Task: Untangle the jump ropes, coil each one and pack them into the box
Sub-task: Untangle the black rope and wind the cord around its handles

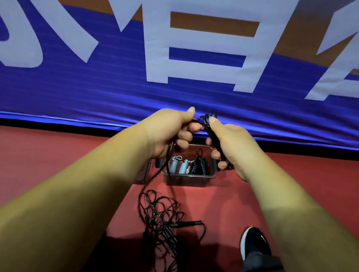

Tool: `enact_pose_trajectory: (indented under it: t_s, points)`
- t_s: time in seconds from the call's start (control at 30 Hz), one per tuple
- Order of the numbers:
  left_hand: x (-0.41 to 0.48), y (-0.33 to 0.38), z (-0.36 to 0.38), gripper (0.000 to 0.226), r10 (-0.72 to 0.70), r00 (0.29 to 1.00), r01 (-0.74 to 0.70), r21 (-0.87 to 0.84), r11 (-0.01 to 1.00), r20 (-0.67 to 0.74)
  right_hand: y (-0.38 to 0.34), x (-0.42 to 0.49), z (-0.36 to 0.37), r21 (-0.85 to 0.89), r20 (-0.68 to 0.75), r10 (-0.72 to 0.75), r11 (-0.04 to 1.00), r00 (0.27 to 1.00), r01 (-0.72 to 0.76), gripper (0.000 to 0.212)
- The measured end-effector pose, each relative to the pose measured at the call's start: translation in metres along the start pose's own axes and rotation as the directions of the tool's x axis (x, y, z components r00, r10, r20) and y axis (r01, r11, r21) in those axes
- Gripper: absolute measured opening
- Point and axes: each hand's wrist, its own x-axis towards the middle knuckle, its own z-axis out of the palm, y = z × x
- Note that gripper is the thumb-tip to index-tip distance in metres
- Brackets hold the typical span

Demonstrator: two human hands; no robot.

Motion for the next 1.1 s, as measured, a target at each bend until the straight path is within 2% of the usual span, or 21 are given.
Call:
enact_pose_trajectory:
  t_s: [0.07,0.13,0.23,0.33,0.4,0.5,0.57,0.63,0.73,0.83,0.93,1.03,1.1]
  points:
    - [0.001,0.002,-0.003,0.028,0.032,0.999,-0.032,-0.003,0.999,0.009,-0.003,-0.001,-0.001,0.027,0.003,0.01,1.0,1.0,-0.01,0.044]
    - [-0.001,0.003,-0.007,0.017,0.088,0.995,-0.091,0.065,0.994,0.053,-0.006,-0.002,-0.002,0.1,0.008,0.045,0.994,0.999,-0.046,0.044]
    - [-0.002,0.003,-0.012,0.016,0.143,0.979,-0.165,0.153,0.974,0.146,-0.009,-0.002,-0.007,0.222,0.04,0.097,0.969,0.994,-0.104,0.039]
    - [-0.002,0.004,-0.015,0.023,0.198,0.959,-0.225,0.118,0.967,0.204,-0.011,-0.002,-0.012,0.288,0.077,0.109,0.949,0.991,-0.127,0.037]
    - [-0.002,0.005,-0.016,0.024,0.248,0.949,-0.267,0.077,0.961,0.196,-0.013,-0.003,-0.014,0.304,0.108,0.103,0.944,0.989,-0.131,0.036]
    - [-0.003,0.006,-0.02,0.025,0.233,0.943,-0.245,0.022,0.969,0.238,-0.015,-0.005,-0.014,0.352,0.141,0.092,0.926,0.986,-0.137,0.034]
    - [-0.003,0.006,-0.024,0.028,0.218,0.933,-0.241,0.049,0.969,0.286,-0.017,-0.005,-0.016,0.379,0.171,0.092,0.913,0.981,-0.152,0.034]
    - [-0.003,0.006,-0.027,0.026,0.224,0.926,-0.271,0.12,0.955,0.305,-0.019,-0.006,-0.018,0.393,0.214,0.089,0.904,0.973,-0.169,0.035]
    - [-0.003,0.003,-0.032,0.024,0.2,0.925,-0.317,0.369,0.874,0.323,-0.02,-0.008,-0.02,0.352,0.238,0.086,0.921,0.967,-0.169,0.037]
    - [-0.001,-0.001,-0.036,0.023,0.123,0.947,-0.267,0.517,0.813,0.295,-0.016,-0.008,-0.018,0.337,0.257,0.098,0.923,0.961,-0.184,0.027]
    - [0.0,-0.005,-0.035,0.024,0.067,0.961,-0.237,0.671,0.703,0.27,-0.014,-0.01,-0.015,0.321,0.268,0.096,0.929,0.958,-0.183,0.026]
    - [0.001,-0.009,-0.039,0.014,0.066,0.974,-0.209,0.744,0.634,0.218,-0.014,-0.015,-0.012,0.263,0.319,0.094,0.947,0.943,-0.183,0.027]
    - [0.001,-0.008,-0.041,0.011,0.099,0.978,-0.204,0.748,0.632,0.182,-0.013,-0.02,-0.01,0.204,0.389,0.11,0.958,0.915,-0.202,0.029]
